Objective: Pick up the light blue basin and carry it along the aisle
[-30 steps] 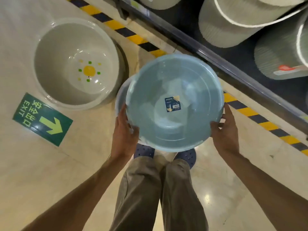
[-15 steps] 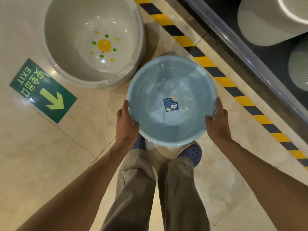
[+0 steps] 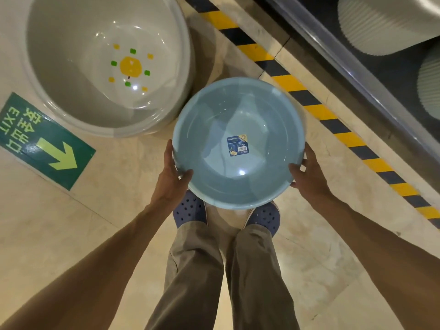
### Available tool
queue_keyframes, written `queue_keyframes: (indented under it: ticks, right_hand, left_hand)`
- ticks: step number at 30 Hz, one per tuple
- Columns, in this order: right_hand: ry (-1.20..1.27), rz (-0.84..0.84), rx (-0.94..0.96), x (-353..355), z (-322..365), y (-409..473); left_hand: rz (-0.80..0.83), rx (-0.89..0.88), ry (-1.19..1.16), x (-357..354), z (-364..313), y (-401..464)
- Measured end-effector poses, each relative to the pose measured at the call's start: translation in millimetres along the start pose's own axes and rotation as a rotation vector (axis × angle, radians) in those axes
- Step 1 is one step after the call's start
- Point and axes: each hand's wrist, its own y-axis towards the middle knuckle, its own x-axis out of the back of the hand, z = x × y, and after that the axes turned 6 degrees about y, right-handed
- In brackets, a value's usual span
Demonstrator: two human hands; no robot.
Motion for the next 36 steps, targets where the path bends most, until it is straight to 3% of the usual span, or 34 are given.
queue_keyframes:
  ticks: [7, 18, 27, 36]
  right_hand:
    - [0.123, 0.106, 0.005, 3, -13, 22]
    - [0.224, 0.123, -0.029, 14, 6, 19]
    - [0.151, 0.107, -0.009, 43, 32, -52]
    - [0.063, 0.203, 0.039, 39, 95, -142]
  left_hand:
    - [0.02, -0.081, -0.143, 0, 7, 15]
    - [-0.007, -0.08, -0.202, 5, 2, 13]
    - [0.028, -0.096, -0.264, 25, -11, -55]
    - [-0.029, -0.217, -0.387, 89, -12, -146]
